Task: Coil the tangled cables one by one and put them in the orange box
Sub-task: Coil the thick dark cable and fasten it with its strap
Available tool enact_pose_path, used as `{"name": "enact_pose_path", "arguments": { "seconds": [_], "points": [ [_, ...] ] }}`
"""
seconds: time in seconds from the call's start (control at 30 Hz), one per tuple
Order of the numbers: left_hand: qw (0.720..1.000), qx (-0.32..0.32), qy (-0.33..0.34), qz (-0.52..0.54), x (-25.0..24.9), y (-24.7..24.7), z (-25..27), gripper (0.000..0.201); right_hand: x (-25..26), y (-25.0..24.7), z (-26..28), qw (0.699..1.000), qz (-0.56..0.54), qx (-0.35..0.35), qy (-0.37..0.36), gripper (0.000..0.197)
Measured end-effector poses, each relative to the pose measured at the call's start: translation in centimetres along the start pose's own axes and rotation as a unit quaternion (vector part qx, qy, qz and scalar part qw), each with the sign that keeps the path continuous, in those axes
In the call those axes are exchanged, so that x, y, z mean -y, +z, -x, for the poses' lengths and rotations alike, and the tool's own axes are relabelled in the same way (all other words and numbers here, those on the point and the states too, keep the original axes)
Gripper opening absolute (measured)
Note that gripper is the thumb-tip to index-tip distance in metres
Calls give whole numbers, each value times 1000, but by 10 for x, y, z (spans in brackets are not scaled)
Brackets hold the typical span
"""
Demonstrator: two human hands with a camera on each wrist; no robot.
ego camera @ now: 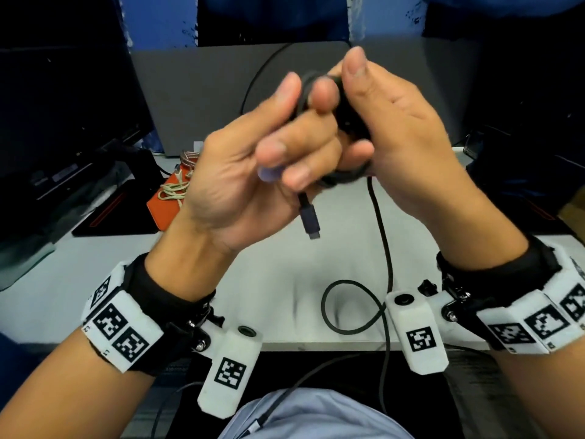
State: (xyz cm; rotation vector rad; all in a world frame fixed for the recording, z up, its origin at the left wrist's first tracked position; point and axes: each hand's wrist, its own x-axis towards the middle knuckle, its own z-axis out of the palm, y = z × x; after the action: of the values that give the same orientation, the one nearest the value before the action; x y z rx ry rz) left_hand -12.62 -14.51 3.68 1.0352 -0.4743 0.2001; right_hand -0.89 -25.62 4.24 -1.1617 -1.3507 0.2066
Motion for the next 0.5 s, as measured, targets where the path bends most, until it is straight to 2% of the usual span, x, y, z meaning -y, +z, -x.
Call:
{"name": "enact_pose_path", "arguments": {
  "seconds": [0.03,0.1,0.17,0.23,0.3,0.37,0.43,0.5],
  "points": [
    [999,-2,11,51,-1,-3,-2,44,-6,0,-2,1000,11,-10,-3,34],
    [996,-32,48,71,-8,-11,-3,46,-16,2,-6,997,74,-20,-6,28],
    [990,-76,92,71,-16,-17,-4,43,-25,4,-7,989,147,-3,18,30],
    [980,-143,135,11,-21,-21,-4,38,-31,8,-5,974,203,57,81,40],
    [962,-207,165,-73,-24,-29,-3,38,-34,10,-1,950,229,152,151,45],
    [920,-251,178,-244,-25,-34,-3,37,-32,11,3,921,237,247,185,35],
    [840,-253,141,-459,-20,-35,-4,30,-26,9,6,905,229,307,184,26],
    [767,-249,74,-587,-16,-35,-5,26,-18,2,5,912,214,308,167,21]
  ]
}}
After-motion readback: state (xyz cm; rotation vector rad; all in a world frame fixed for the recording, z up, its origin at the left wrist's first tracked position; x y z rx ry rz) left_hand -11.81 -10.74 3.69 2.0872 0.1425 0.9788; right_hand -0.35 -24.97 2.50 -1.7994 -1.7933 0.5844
